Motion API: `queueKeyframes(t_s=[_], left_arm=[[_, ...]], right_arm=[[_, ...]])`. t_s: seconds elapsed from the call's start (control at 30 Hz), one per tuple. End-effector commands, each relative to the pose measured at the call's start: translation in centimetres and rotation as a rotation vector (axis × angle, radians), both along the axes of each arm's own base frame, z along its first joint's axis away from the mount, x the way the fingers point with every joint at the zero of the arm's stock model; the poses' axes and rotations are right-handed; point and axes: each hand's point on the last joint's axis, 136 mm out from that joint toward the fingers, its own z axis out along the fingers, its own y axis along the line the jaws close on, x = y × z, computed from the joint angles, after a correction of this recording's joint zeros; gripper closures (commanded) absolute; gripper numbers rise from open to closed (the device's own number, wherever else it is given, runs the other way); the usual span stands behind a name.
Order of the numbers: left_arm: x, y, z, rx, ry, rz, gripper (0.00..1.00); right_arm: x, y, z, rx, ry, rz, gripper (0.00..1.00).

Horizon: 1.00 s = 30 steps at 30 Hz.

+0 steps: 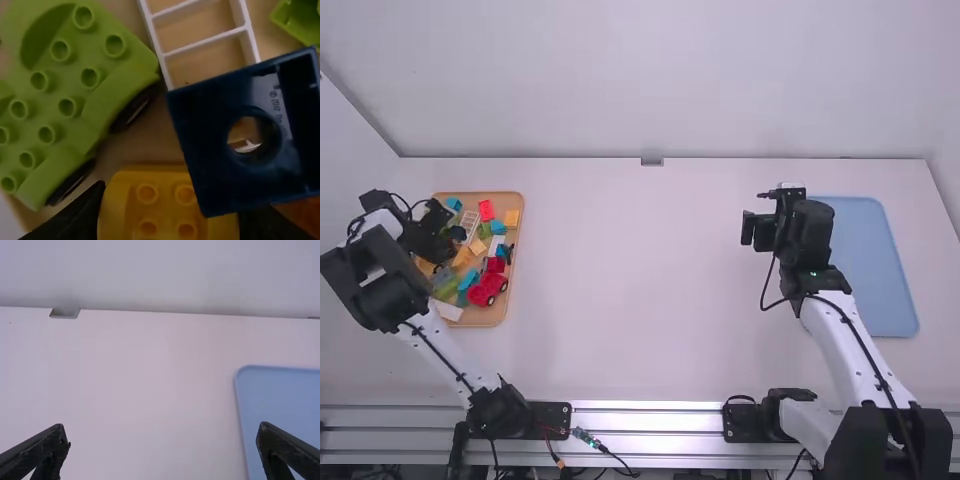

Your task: Assemble lego blocks to make yellow taxi

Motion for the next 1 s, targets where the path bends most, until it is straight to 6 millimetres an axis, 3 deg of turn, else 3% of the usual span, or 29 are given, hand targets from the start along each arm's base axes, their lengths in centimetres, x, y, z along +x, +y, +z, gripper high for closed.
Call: queueKeyframes(t_s=[0.0, 0.1, 0.2, 0.4, 0.53, 0.57, 0.7, 0.83, 0.87, 0.97], left_arm=[[-1.1, 1.0, -1.2, 0.035, 0.084, 0.067, 0.76], [-0.4, 1.4, 0.5, 0.047, 0.088, 0.101, 0.93], [0.7, 1.1, 2.9, 0.019, 0.067, 0.103, 0.98], [4.0, -2.1, 9.2, -0.143, -0.041, 0.115, 0.98], [6.1, -4.5, 13.2, -0.139, -0.079, 0.115, 0.98], [6.2, -4.7, 13.3, -0.138, -0.080, 0.113, 0.98], [8.3, -9.6, 15.5, -0.090, -0.089, 0.030, 0.98], [10.5, -19.7, 17.5, -0.174, -0.151, -0.240, 0.98], [10.8, -21.1, 17.7, -0.189, -0.162, -0.274, 0.98], [11.9, -28.9, 18.1, -0.197, -0.209, -0.423, 0.98]], right_arm=[[0.6, 0.0, 1.5, 0.003, -0.033, -0.003, 0.01], [0.6, 0.0, 1.5, 0.003, -0.033, -0.003, 0.01], [0.6, 0.0, 1.5, 0.003, -0.033, -0.003, 0.01], [0.6, 0.0, 1.5, 0.003, -0.032, -0.003, 0.01], [0.5, 0.0, 1.3, 0.003, -0.024, -0.003, 0.01], [0.5, 0.0, 1.3, 0.003, -0.024, -0.003, 0.01], [0.5, 0.0, 1.3, 0.002, -0.024, -0.004, 0.01], [0.6, 0.0, 1.4, 0.002, -0.029, -0.004, 0.01], [0.6, 0.0, 1.4, 0.002, -0.029, -0.004, 0.01], [0.6, -0.1, 1.5, 0.002, -0.033, -0.005, 0.01]])
